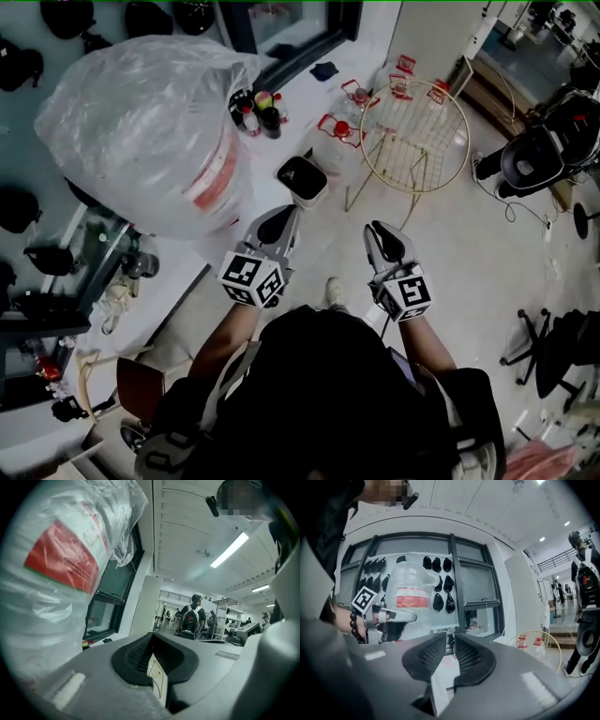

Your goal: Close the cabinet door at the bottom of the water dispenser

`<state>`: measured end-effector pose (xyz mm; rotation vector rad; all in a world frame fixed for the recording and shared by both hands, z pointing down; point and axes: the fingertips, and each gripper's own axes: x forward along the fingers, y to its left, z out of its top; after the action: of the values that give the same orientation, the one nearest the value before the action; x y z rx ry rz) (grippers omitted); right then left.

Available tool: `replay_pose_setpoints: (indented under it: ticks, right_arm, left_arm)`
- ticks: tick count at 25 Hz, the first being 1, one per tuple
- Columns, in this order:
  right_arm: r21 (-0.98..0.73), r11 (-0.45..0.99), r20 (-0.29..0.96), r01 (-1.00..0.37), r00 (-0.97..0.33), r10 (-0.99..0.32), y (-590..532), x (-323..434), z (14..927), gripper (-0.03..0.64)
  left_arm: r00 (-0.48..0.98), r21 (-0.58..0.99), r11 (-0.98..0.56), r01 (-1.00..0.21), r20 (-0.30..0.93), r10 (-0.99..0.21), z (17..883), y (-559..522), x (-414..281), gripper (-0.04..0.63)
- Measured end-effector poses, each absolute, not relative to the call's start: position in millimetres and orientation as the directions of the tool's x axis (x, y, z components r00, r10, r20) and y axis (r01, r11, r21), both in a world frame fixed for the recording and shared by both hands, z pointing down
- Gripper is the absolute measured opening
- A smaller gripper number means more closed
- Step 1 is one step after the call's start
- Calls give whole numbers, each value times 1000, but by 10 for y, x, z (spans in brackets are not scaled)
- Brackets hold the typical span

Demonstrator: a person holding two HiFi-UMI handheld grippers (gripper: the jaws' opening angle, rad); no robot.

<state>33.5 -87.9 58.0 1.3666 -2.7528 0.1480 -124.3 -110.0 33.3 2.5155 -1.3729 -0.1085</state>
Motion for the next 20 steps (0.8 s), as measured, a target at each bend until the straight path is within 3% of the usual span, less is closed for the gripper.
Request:
replay_pose_setpoints:
  ticks: [4, 6, 20]
  right_arm:
    - [-85, 632, 83, -771, -637, -766, -965, 183, 463, 45]
    - [-118, 639, 77, -760, -649, -757, -1014, 113, 433, 5]
    - [-178, 671, 80, -720, -690, -719, -1109, -87, 480, 5]
  left_arm:
    - [529, 279, -496, -822, 52, -847, 209, -1047, -1313, 6]
    - [524, 258, -497, -829, 47, -850, 161, -1008, -1361, 6]
    - [491, 260, -458, -850, 74, -868, 266, -933, -1720, 6]
